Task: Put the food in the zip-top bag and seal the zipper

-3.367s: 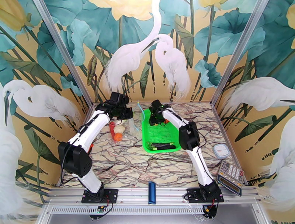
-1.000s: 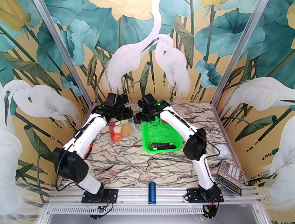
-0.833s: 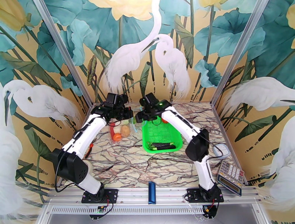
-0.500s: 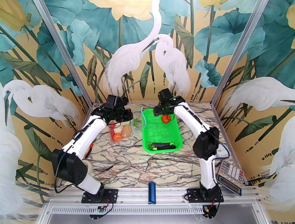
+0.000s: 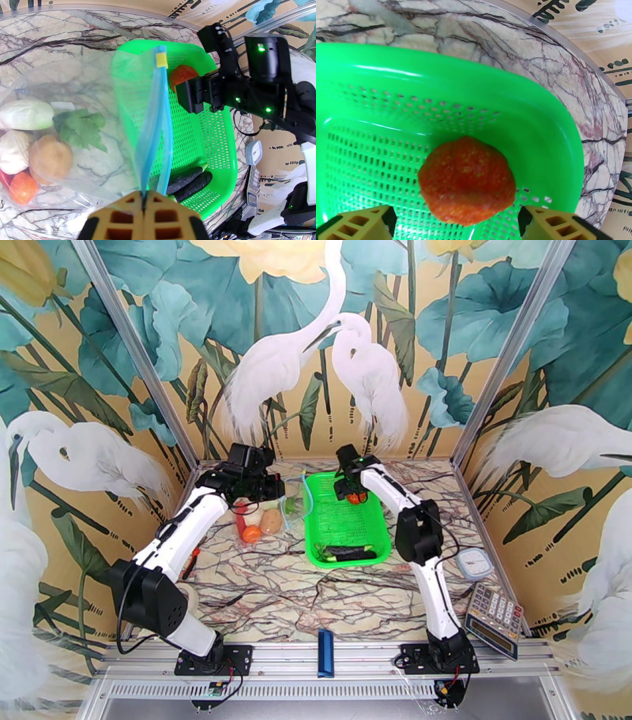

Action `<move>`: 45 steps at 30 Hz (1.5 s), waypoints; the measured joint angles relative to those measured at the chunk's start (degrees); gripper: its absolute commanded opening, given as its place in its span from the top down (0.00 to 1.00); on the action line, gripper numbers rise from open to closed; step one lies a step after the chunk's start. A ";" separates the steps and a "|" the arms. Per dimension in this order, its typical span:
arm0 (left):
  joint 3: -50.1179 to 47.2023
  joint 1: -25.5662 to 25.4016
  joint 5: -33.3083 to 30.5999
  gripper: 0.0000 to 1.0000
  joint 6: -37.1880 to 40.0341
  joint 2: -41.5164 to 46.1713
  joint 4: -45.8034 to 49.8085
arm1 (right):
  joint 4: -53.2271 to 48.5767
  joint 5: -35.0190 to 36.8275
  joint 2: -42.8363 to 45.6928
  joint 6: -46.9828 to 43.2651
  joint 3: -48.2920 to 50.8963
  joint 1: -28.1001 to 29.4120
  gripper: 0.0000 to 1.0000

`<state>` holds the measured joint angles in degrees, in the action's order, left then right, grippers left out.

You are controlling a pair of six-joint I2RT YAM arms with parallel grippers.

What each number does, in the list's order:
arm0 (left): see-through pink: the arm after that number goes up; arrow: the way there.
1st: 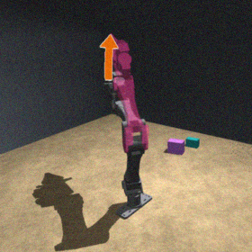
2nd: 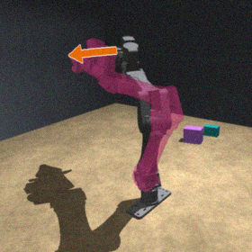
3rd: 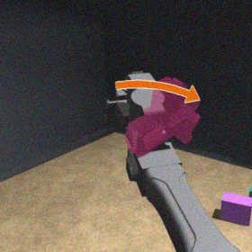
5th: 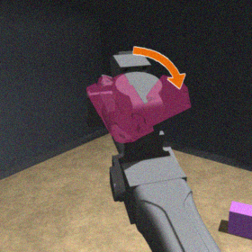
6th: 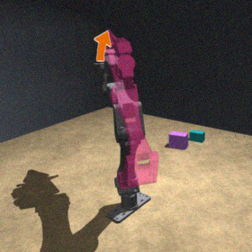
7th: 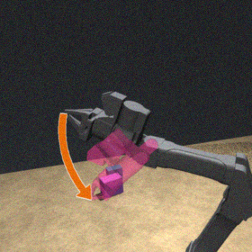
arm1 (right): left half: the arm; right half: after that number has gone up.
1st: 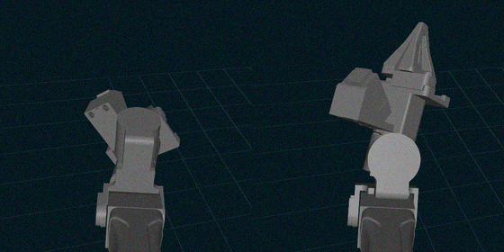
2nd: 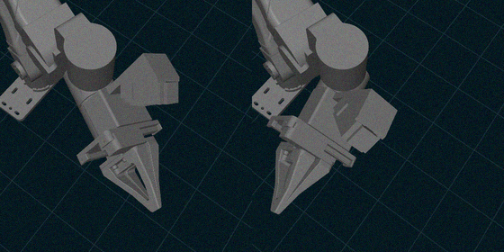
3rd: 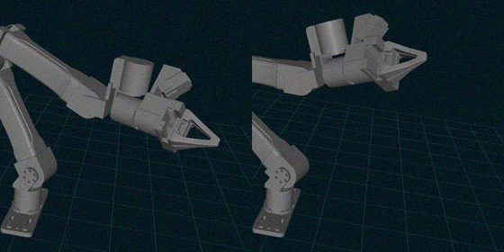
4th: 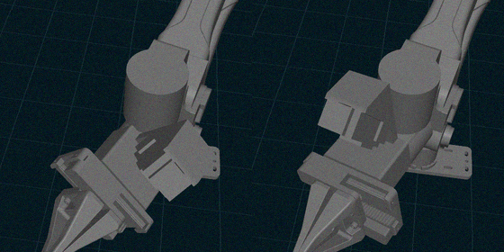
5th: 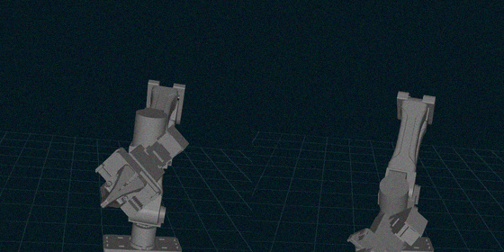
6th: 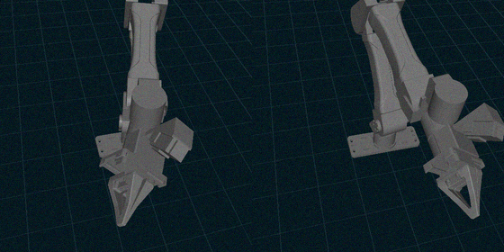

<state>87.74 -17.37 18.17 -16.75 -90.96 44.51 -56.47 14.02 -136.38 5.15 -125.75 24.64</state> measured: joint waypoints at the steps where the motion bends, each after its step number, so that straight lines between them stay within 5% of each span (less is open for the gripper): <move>1: 0.00 0.07 0.00 1.00 0.00 0.00 0.11 | 0.22 0.55 -0.15 -0.52 -0.13 0.04 0.09; 14: 0.00 0.90 -0.44 1.00 0.00 0.00 0.70 | 0.57 1.44 -5.79 -3.50 -5.66 0.13 0.09; 35: 0.00 1.29 -0.42 1.00 0.02 0.00 0.74 | -1.16 -6.67 -5.33 1.25 -0.15 0.09 0.17; 45: 0.00 1.36 -0.42 1.00 0.46 0.00 0.83 | -0.48 -5.20 -5.33 1.92 -0.57 0.09 0.12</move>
<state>87.74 -16.01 17.76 -16.29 -90.96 45.34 -56.95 8.82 -141.71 7.07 -126.32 24.73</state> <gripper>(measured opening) 0.048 0.873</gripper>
